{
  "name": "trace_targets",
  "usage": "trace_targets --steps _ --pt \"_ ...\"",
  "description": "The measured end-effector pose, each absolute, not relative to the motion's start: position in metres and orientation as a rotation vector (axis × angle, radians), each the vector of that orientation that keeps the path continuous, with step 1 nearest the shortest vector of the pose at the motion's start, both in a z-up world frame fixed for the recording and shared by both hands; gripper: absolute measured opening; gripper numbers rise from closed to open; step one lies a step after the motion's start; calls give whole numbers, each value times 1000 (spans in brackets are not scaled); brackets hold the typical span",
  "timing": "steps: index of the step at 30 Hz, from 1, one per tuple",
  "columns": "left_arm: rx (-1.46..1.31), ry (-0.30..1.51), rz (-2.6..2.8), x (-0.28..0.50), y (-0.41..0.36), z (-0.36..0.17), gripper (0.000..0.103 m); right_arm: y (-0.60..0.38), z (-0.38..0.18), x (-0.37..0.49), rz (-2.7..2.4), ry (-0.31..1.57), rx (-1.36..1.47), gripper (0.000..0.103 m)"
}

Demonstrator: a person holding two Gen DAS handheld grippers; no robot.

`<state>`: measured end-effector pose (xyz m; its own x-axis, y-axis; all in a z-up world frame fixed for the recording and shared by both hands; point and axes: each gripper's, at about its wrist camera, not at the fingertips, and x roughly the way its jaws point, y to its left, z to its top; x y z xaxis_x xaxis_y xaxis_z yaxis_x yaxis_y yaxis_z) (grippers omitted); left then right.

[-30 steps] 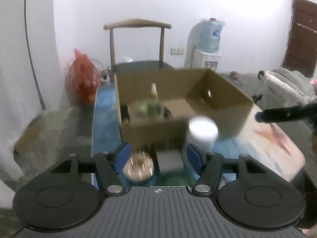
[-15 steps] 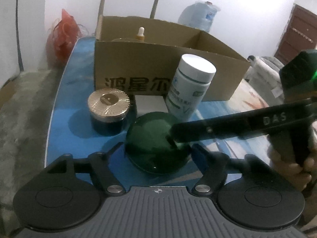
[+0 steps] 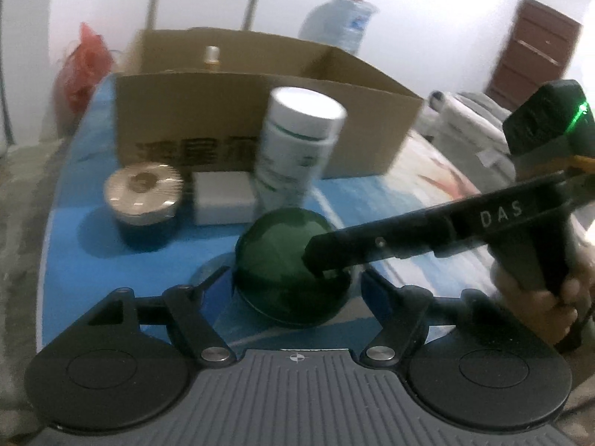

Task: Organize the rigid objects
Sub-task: 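Grasp the dark green round jar with the right gripper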

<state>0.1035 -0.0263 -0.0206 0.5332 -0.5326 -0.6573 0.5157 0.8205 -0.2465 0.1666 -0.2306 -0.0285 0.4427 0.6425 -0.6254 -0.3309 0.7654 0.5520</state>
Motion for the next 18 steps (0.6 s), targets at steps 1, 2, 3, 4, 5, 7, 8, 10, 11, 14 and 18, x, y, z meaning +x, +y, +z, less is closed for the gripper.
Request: trace_targets --steps 1,2,3,4,5,7,8,10,11,14,18 --pt "-18 791 -640 102 -31 -21 75 -236 -28 163 611 931 380 64" --pt "-16 792 -653 101 -35 -21 75 -240 -28 160 601 930 383 64" --pt "-15 792 -669 101 -40 -22 75 -245 -28 156 588 927 387 64" --pt "-14 792 -686 100 -45 -22 75 -250 -27 152 574 923 391 64" --pt "-10 791 -703 100 -50 -23 75 -255 -27 149 559 918 394 65" --pt "4 787 -726 101 -61 -24 75 -265 -26 145 527 907 402 65" --pt "19 782 -733 102 -67 -24 75 -270 -26 143 512 901 406 66" --pt "58 766 -736 102 -76 -25 75 -277 -25 139 487 892 419 66" --pt "75 758 -734 101 -79 -26 75 -279 -26 141 481 891 424 66" --pt "127 743 -718 101 -88 -28 76 -281 -27 141 480 886 431 66" --pt "150 745 -708 103 -94 -28 78 -279 -29 142 482 881 426 69"
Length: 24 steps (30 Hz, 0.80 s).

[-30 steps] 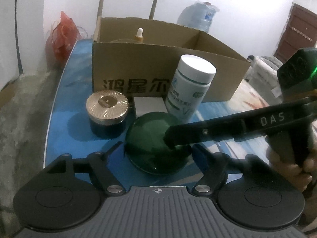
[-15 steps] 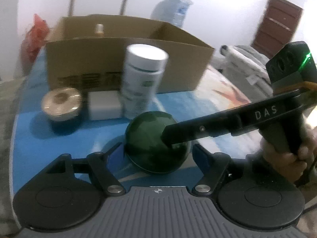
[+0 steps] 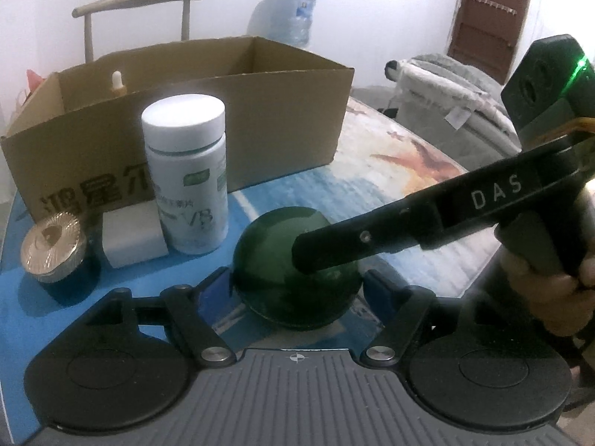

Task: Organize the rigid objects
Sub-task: 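Grasp the dark green round jar with the right gripper, then carry the green jar into the box and open the right gripper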

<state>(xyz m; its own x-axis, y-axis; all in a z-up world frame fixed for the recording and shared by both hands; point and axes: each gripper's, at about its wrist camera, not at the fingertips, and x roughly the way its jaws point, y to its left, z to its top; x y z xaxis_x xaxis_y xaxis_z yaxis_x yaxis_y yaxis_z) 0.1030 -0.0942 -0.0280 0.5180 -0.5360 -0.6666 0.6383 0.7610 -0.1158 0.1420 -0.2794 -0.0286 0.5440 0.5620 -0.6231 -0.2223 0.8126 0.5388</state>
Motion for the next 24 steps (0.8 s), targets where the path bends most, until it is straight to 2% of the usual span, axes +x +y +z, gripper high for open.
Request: trace_targets --steps 10,24 --pt "187 743 -685 106 -106 -30 82 -276 -34 144 493 873 430 72" --pt "212 765 -643 106 -115 -28 82 -275 -34 142 492 865 424 73"
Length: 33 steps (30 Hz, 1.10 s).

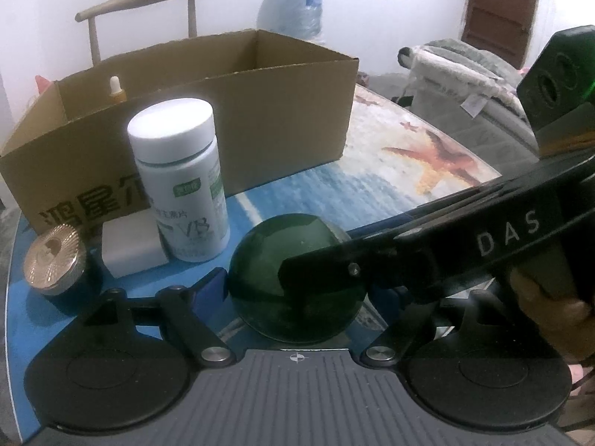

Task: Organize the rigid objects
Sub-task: 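Carry the green jar into the box and open the right gripper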

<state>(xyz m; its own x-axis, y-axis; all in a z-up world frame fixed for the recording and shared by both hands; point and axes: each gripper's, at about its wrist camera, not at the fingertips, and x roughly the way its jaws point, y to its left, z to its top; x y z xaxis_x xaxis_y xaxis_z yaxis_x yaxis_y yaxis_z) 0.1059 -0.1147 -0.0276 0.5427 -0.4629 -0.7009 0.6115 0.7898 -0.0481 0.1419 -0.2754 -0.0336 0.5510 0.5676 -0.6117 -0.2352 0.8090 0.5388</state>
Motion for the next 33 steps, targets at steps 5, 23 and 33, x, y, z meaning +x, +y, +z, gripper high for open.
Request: trace_targets --steps 5,23,33 --pt "218 772 -639 103 -117 -26 82 -276 -32 140 490 868 425 73" --pt "243 746 -628 89 -120 -14 81 -278 -17 124 489 833 419 73" --pt "251 673 -640 75 -121 10 81 -279 9 107 473 767 391 73"
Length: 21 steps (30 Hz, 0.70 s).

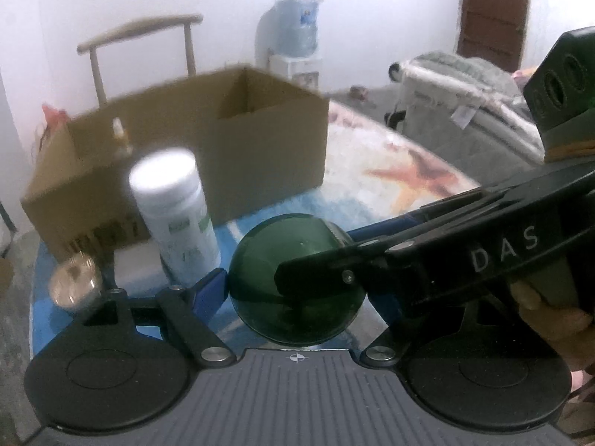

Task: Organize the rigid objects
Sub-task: 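Carry the green jar into the box and open the right gripper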

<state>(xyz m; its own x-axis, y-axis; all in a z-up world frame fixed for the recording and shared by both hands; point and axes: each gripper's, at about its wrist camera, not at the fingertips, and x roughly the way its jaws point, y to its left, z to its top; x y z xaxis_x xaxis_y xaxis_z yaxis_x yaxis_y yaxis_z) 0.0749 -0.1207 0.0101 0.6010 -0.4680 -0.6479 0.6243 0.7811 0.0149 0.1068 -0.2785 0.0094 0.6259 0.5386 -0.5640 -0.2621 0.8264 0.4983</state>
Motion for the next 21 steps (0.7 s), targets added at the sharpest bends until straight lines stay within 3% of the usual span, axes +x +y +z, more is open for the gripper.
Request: trace_targets --steps 12,21 --pt "288 437 -647 99 -126 112 82 -275 128 124 463 542 191 74" --pt "275 644 -608 229 -147 110 82 -288 131 270 490 758 231 74"
